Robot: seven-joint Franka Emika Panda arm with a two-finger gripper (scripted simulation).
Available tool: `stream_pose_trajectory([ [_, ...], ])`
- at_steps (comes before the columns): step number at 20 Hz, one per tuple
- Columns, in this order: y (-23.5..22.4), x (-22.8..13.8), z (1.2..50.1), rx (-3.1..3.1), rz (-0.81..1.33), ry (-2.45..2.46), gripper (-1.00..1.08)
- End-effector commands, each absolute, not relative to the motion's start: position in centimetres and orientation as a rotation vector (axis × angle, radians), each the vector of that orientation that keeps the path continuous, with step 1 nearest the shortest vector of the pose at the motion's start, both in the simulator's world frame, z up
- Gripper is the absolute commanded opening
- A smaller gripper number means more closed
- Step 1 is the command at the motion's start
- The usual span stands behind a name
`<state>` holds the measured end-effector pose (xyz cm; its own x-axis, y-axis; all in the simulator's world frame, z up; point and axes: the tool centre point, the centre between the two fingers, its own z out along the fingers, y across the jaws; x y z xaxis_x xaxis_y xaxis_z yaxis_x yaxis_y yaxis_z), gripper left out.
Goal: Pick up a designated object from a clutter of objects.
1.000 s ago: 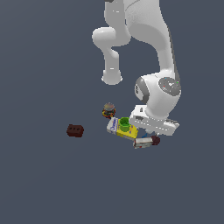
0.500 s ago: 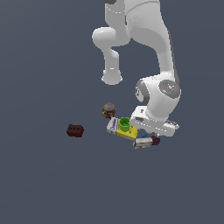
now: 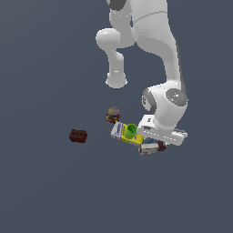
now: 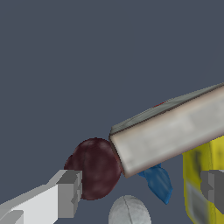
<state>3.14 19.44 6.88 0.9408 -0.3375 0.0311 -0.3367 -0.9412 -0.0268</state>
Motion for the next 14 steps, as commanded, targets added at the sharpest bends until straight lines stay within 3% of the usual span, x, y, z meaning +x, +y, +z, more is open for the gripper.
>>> stream_pose_trajectory([
  [1,18.2,2.1,4.3,-3.091,0.0,0.56,1.0],
  [3,18.2,2.1,4.2,-3.091,0.0,0.56,1.0],
  [4,18.2,2.1,4.2,-3.091,0.0,0.56,-1.0],
  [13,18.2,2.1,4.2,-3.091,0.0,0.56,-1.0],
  [14,19.3,3.6,6.6,-3.068,-0.068,0.543,-1.0],
])
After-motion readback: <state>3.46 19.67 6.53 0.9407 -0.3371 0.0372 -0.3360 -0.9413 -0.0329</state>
